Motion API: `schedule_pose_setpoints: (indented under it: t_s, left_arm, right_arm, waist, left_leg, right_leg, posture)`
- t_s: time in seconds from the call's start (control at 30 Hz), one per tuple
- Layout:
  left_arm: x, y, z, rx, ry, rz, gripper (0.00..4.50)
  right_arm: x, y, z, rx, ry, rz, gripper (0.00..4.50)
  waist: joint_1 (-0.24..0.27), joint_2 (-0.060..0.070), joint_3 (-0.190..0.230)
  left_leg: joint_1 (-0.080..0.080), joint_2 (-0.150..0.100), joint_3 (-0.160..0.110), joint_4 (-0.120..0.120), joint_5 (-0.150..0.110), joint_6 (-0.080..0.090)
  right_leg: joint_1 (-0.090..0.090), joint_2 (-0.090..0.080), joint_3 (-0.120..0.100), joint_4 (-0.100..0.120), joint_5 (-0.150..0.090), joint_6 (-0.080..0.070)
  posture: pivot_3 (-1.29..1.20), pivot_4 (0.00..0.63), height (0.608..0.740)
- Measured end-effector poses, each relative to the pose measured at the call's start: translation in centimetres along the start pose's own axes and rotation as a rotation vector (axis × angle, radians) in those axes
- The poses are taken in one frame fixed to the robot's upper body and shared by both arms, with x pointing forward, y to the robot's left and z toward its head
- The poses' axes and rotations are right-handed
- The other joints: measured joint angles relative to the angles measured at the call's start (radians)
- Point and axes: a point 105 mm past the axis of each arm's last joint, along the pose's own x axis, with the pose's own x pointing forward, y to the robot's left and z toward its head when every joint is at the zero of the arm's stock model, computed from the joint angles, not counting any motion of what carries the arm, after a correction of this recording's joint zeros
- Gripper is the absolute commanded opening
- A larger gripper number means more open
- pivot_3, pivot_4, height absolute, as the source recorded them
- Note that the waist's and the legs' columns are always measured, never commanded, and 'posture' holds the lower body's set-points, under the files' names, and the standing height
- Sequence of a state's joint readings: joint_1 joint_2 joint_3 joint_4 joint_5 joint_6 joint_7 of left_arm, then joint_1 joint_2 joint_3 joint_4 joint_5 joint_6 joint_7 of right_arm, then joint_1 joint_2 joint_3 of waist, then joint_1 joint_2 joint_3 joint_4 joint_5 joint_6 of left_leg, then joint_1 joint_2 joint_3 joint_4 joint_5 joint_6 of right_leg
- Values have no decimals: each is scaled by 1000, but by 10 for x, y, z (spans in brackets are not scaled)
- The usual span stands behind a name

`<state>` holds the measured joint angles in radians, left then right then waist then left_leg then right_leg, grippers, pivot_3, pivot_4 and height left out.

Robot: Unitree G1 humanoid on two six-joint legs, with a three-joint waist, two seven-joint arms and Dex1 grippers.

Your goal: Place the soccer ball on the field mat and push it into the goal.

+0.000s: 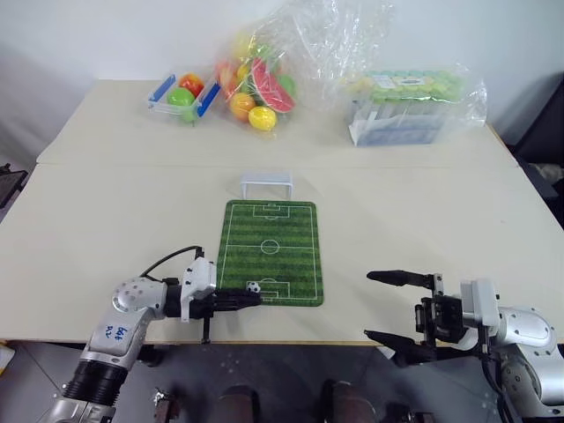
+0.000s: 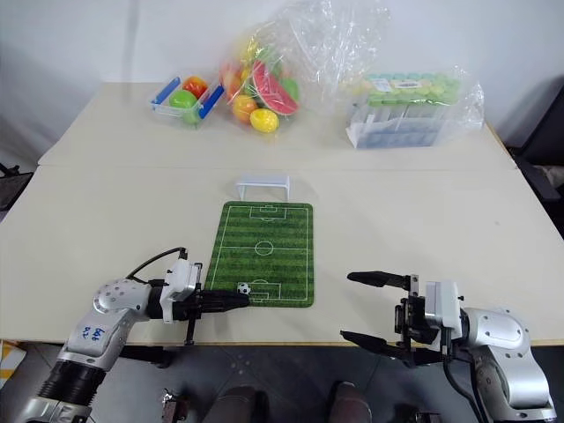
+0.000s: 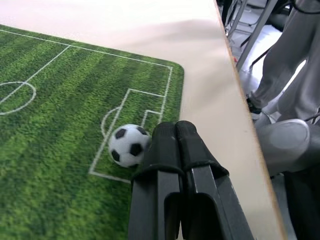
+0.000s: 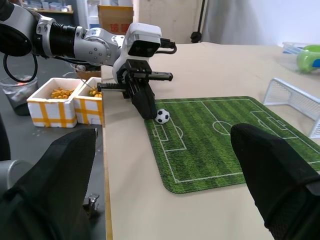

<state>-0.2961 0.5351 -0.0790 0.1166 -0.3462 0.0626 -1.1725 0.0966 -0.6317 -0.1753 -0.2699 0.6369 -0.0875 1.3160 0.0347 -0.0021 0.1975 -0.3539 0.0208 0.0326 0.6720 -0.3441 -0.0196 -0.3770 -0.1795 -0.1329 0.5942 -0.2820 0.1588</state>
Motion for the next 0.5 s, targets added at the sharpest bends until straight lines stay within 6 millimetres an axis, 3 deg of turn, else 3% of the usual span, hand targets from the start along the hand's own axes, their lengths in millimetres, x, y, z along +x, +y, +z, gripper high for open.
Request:
schedule_pose_setpoints:
  t_s: [0.1, 0.27, 0.4, 0.5]
  left_arm:
    - [16, 35, 20, 46, -49, 88, 39]
    - [11, 79, 37, 104, -112, 318, 39]
    - [3, 79, 39, 119, -132, 326, 39]
    - [-20, 59, 26, 97, -122, 301, 39]
  right_arm:
    - [0, -3, 1, -10, -18, -53, 4500]
    - [-5, -22, 2, -55, -38, -279, 4500]
    - [-7, -44, 6, -98, -58, -454, 4500]
    - [-6, -50, 10, -115, -82, -504, 4500]
  waist:
    - [4, 0, 0]
    - [-15, 0, 0]
    - [-16, 0, 0]
    - [-23, 0, 0]
  left_leg:
    - [-2, 0, 0, 6, -1, 1]
    - [-2, 0, 1, 6, -1, 2]
    - [-2, 0, 1, 7, -1, 2]
    - [-2, 0, 1, 5, -1, 2]
  right_leg:
    - [0, 0, 0, 0, 2, 1]
    - [0, 0, 1, 0, 2, 2]
    - [0, 0, 1, 0, 2, 2]
    - [0, 0, 2, 0, 2, 2]
  posture:
    - [0, 150, 740]
    - [0, 150, 740]
    - [0, 150, 740]
    - [0, 150, 740]
